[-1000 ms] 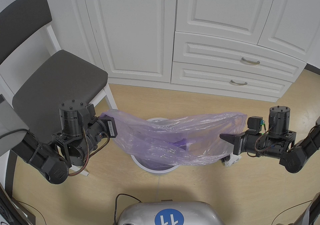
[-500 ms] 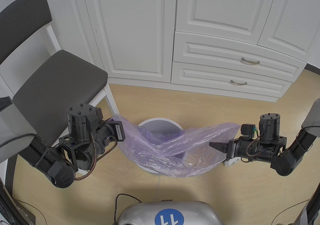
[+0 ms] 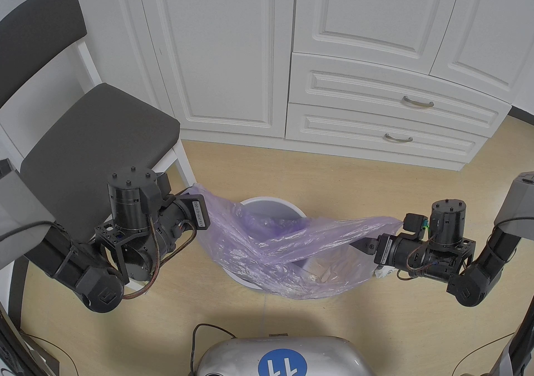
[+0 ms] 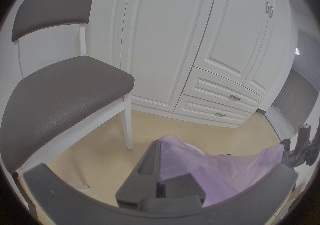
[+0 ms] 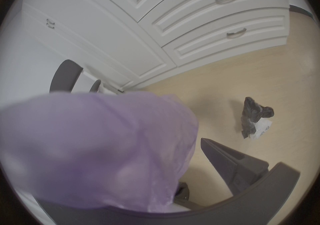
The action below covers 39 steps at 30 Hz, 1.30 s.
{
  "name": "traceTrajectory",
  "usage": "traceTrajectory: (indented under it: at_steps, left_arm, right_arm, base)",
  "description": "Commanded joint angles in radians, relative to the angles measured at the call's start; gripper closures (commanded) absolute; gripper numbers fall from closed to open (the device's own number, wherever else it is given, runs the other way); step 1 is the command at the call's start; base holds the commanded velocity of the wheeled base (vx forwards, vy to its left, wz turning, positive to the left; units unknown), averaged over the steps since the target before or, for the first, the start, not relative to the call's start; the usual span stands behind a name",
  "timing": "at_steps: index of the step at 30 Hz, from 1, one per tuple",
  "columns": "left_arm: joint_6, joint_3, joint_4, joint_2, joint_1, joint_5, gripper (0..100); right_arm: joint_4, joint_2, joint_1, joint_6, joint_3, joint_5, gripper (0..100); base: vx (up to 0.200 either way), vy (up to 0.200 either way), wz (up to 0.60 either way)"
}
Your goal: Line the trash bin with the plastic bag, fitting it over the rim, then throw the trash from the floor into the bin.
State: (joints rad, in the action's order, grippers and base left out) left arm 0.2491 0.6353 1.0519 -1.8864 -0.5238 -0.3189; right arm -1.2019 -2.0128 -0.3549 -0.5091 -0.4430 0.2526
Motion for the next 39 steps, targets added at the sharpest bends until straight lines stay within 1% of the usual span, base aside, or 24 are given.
traceTrajectory:
  at_steps: [1,6,7,8,10,11,12,13,14,15,16,17,18,19,20,21,23,27,33,39]
  left_arm:
    - [0.001,0.003,0.0,0.009,-0.001,0.0,100]
    - [0.002,0.001,0.0,0.015,-0.001,-0.003,100]
    - [0.002,0.001,0.0,0.015,-0.001,-0.003,100]
    - [0.002,0.001,0.0,0.016,-0.001,-0.003,100]
    - [0.002,0.003,0.0,0.016,-0.001,-0.003,100]
    - [0.002,0.003,0.0,0.016,0.001,-0.003,100]
    - [0.002,0.004,-0.001,0.016,0.001,-0.003,100]
    - [0.002,0.004,-0.001,0.016,0.001,-0.003,100]
    - [0.002,0.004,-0.001,0.016,0.001,-0.003,100]
    - [0.002,0.004,-0.001,0.016,0.001,-0.003,100]
    - [0.002,0.004,-0.001,0.016,0.001,-0.003,100]
    - [0.002,0.004,-0.001,0.016,0.001,-0.003,100]
    - [0.002,0.004,-0.001,0.016,0.001,-0.003,100]
    - [0.002,0.006,-0.001,0.016,0.001,-0.003,100]
    - [0.002,0.006,-0.001,0.016,0.001,-0.003,100]
    - [0.002,0.004,-0.001,0.016,-0.001,-0.003,100]
    - [0.002,0.004,0.0,0.016,-0.001,-0.003,100]
    - [0.002,0.004,-0.001,0.018,0.001,-0.003,100]
    - [0.002,0.004,-0.001,0.018,0.001,-0.003,100]
    - [0.002,0.004,0.0,0.018,0.002,-0.005,100]
  right_arm:
    - [-0.053,-0.027,-0.026,-0.019,0.043,-0.052,0]
    - [-0.061,-0.02,-0.052,-0.011,0.078,-0.093,0]
    - [-0.061,-0.02,-0.052,-0.011,0.078,-0.093,0]
    - [-0.061,-0.02,-0.068,-0.009,0.086,-0.144,0]
    - [-0.062,-0.02,-0.081,-0.011,0.089,-0.182,0]
    - [-0.064,-0.02,-0.096,-0.015,0.095,-0.214,0]
    - [-0.065,-0.02,-0.107,-0.022,0.104,-0.237,0]
    - [-0.065,-0.02,-0.107,-0.022,0.104,-0.237,0]
    - [-0.07,-0.023,-0.128,-0.032,0.125,-0.277,0]
    - [-0.07,-0.023,-0.13,-0.035,0.127,-0.28,0]
    - [-0.096,-0.03,-0.154,-0.068,0.144,-0.32,0]
    - [-0.117,-0.037,-0.167,-0.095,0.15,-0.342,0]
    - [-0.117,-0.037,-0.167,-0.095,0.15,-0.342,0]
    - [-0.16,-0.064,-0.193,-0.146,0.153,-0.374,0]
    - [-0.168,-0.07,-0.196,-0.15,0.153,-0.378,0]
    - [-0.211,-0.098,-0.207,-0.164,0.152,-0.406,0]
    - [-0.26,-0.126,-0.208,-0.161,0.155,-0.427,0]
    - [-0.323,-0.147,-0.211,-0.161,0.17,-0.43,0]
    - [-0.326,-0.136,-0.217,-0.154,0.194,-0.429,0]
    - [-0.327,-0.123,-0.216,-0.126,0.21,-0.426,0]
  base:
    - [0.0,0.0,0.0]
    - [0.0,0.0,0.0]
    - [0.0,0.0,0.0]
    - [0.0,0.0,0.0]
    - [0.0,0.0,0.0]
    - [0.0,0.0,0.0]
    - [0.0,0.0,0.0]
    - [0.0,0.0,0.0]
    - [0.0,0.0,0.0]
    - [0.0,0.0,0.0]
    - [0.0,0.0,0.0]
    - [0.0,0.0,0.0]
    - [0.0,0.0,0.0]
    - [0.0,0.0,0.0]
    - [0.0,0.0,0.0]
    - [0.0,0.0,0.0]
    - [0.0,0.0,0.0]
    - [0.0,0.0,0.0]
    - [0.0,0.0,0.0]
    - [0.0,0.0,0.0]
